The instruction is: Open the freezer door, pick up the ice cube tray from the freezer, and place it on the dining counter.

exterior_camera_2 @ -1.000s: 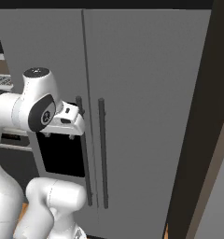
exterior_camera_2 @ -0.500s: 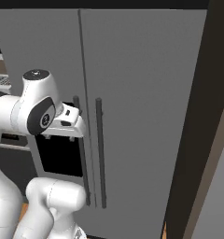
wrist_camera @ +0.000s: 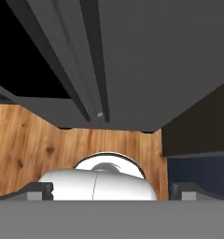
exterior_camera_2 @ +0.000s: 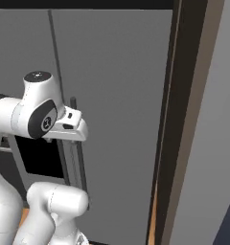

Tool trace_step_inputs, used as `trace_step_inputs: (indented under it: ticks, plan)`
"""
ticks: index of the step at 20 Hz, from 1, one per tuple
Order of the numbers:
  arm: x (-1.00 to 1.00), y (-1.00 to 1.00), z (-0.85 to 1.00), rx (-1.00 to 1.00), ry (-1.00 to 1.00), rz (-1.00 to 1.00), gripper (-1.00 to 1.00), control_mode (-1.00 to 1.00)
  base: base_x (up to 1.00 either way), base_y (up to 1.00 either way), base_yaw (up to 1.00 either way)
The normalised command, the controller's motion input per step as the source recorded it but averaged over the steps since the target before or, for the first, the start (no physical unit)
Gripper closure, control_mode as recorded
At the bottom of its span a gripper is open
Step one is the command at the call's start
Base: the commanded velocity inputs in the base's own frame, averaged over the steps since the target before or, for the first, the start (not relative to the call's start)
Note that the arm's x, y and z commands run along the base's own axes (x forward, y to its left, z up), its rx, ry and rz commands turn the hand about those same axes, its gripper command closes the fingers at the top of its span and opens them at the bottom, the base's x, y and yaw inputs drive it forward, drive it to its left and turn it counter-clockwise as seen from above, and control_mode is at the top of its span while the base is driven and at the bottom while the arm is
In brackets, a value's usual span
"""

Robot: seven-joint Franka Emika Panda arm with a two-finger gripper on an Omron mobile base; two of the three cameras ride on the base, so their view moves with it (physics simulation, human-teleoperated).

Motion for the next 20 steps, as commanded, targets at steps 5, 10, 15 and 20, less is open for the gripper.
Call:
trace_step_inputs:
  ticks: [5, 10, 15, 20]
  plan:
    - [0.0, 0.0, 0.0, 0.0, 0.0, 0.0, -1.0, 1.0, 0.0, -0.52, 0.0]
    - [0.0, 0.0, 0.0, 0.0, 0.0, 0.0, -1.0, 1.0, 0.0, -0.46, 0.0]
    - [0.0, 0.0, 0.0, 0.0, 0.0, 0.0, -1.0, 1.0, 0.0, -0.36, 0.0]
    - [0.0, 0.0, 0.0, 0.0, 0.0, 0.0, -1.0, 1.0, 0.06, -0.05, 0.0]
